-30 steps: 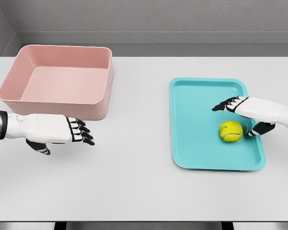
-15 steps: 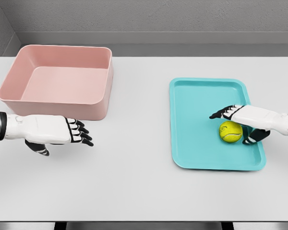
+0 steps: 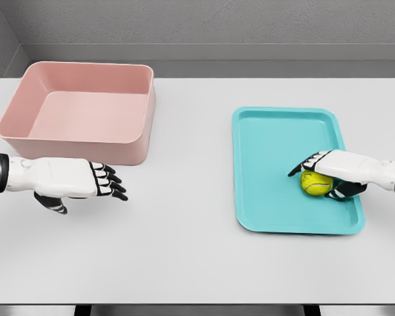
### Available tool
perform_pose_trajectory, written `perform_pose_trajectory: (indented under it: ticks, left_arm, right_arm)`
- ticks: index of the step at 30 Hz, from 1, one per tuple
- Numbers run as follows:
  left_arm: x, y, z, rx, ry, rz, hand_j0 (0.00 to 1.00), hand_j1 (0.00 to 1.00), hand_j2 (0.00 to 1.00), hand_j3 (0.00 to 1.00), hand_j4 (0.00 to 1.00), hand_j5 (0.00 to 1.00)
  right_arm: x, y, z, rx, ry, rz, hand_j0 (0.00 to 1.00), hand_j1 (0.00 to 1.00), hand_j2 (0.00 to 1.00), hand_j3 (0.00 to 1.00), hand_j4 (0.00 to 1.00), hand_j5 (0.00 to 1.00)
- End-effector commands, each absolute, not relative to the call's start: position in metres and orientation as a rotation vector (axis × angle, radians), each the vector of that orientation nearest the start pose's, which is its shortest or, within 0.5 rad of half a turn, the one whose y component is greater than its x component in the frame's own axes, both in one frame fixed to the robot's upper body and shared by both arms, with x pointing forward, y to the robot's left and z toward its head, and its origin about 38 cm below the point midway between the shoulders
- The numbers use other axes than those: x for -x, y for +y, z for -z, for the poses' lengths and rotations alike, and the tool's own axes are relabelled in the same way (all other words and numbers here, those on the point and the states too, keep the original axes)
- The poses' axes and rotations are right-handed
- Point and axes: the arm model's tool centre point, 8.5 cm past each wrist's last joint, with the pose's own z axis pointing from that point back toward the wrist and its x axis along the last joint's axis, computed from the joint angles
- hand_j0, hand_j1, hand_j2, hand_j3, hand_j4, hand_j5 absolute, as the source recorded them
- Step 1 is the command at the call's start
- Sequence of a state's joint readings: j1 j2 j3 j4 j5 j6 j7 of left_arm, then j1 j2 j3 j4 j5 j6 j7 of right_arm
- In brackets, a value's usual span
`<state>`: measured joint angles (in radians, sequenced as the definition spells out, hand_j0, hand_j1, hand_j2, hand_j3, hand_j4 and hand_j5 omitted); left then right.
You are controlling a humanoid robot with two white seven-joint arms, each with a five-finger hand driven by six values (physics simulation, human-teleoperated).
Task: Put the tennis from the blue tray into the pink basket with both arms
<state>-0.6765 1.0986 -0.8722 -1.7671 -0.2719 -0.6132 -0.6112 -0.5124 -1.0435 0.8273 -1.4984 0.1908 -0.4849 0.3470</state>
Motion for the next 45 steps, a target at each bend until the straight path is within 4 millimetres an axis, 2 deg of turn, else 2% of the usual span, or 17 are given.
perform_pose_trajectory:
  ticks: [1,5,13,20,28,37,45]
  left_arm:
    - [-0.353,0.295,-0.215,0.192,1.579,-3.192,1.0,1.0,1.0,1.0,1.0,1.0]
    - [-0.353,0.295,-0.215,0.193,1.578,-3.194,1.0,1.0,1.0,1.0,1.0,1.0]
    - [-0.353,0.295,-0.216,0.195,1.578,-3.193,1.0,1.0,1.0,1.0,1.0,1.0]
    - [-0.353,0.298,-0.217,0.207,1.571,-3.198,1.0,1.0,1.0,1.0,1.0,1.0]
    - [-0.353,0.298,-0.218,0.211,1.569,-3.198,1.0,1.0,1.0,1.0,1.0,1.0]
    - [-0.353,0.298,-0.218,0.211,1.569,-3.198,1.0,1.0,1.0,1.0,1.0,1.0]
    - [-0.356,0.299,-0.224,0.237,1.57,-3.188,1.0,1.0,1.0,1.0,1.0,1.0]
  right_arm:
    - [-0.379,-0.354,-0.153,0.223,-1.262,-1.897,0.66,0.66,0.66,0.66,0.66,0.66]
    - [-0.379,-0.354,-0.153,0.223,-1.262,-1.897,0.59,0.59,0.59,0.59,0.59,0.59]
    - [-0.379,-0.35,-0.164,0.214,-1.313,-1.928,0.58,0.58,0.58,0.58,0.58,0.58]
    - [-0.379,-0.328,-0.186,0.204,-1.402,-1.982,0.58,0.58,0.58,0.58,0.58,0.58]
    - [-0.378,-0.316,-0.195,0.186,-1.458,-2.012,0.58,0.58,0.58,0.58,0.58,0.58]
    - [-0.383,-0.267,-0.2,0.104,-1.585,-2.034,0.57,0.57,0.57,0.57,0.57,0.57]
    - [-0.387,-0.249,-0.209,0.083,-1.649,-2.05,0.57,0.57,0.57,0.57,0.57,0.57]
